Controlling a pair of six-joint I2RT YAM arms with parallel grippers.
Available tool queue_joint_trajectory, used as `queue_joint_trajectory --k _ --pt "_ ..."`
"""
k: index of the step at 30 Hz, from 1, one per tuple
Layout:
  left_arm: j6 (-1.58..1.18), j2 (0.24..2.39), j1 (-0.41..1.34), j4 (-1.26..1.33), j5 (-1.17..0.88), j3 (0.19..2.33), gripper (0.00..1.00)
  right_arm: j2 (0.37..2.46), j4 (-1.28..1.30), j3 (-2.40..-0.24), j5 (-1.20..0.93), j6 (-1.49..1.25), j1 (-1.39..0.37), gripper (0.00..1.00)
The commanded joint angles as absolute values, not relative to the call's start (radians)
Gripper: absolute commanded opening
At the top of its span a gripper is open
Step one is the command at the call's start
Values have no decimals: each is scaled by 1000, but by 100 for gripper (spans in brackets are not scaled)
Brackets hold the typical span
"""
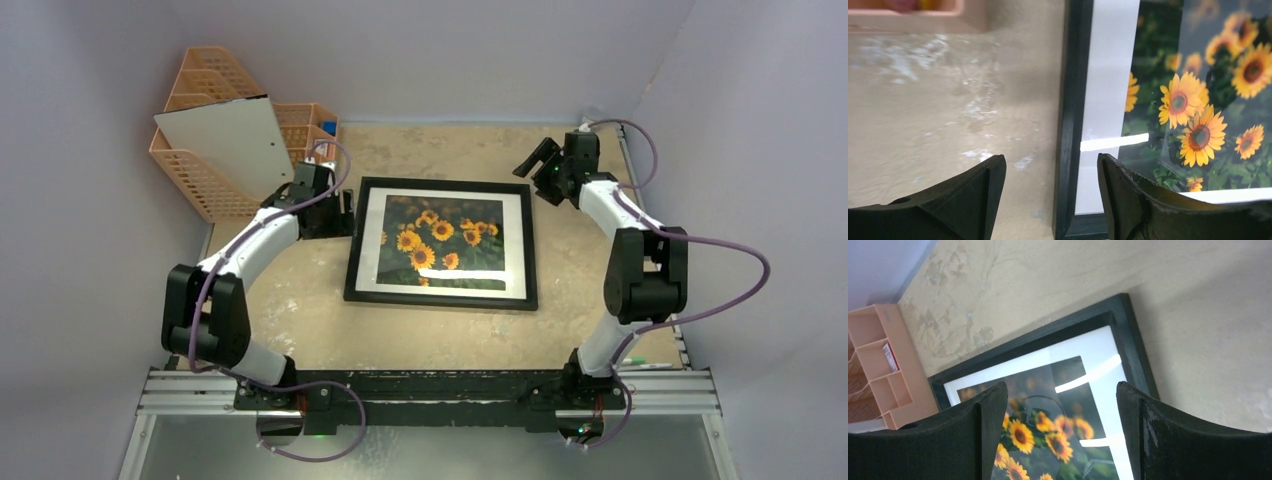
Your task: Put the photo into the frame
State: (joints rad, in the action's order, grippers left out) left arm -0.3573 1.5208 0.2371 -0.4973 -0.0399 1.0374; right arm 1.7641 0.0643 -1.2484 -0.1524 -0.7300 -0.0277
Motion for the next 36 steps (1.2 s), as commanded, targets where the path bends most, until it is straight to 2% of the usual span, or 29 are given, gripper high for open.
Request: queue_joint_trajectory --k 1,8,10,11,13,21,29,36 --pt "-372 1392 239 -581 113 1115 70 1640 185 -1241 -48 -734 -27 82" --pt "-460 1123 239 -606 140 1134 70 1301 215 -1097 5 -713 -29 81" --pt "-471 1054 239 -629 155 1151 70 1201 277 -1086 80 -713 -28 83" --pt "-477 1021 239 -643 168 1164 70 1152 316 -1091 108 -713 -28 85" --pt "-484 964 239 -689 190 1198 70 1057 392 -1115 157 -704 -29 97" --pt "-534 769 239 -824 281 1279 81 733 634 -1249 404 -664 -29 99" --pt "-531 740 239 -992 302 1479 84 622 807 -1398 511 -654 -28 99" --pt "-485 757 239 -1050 313 1573 90 612 838 -1446 508 -647 -29 99"
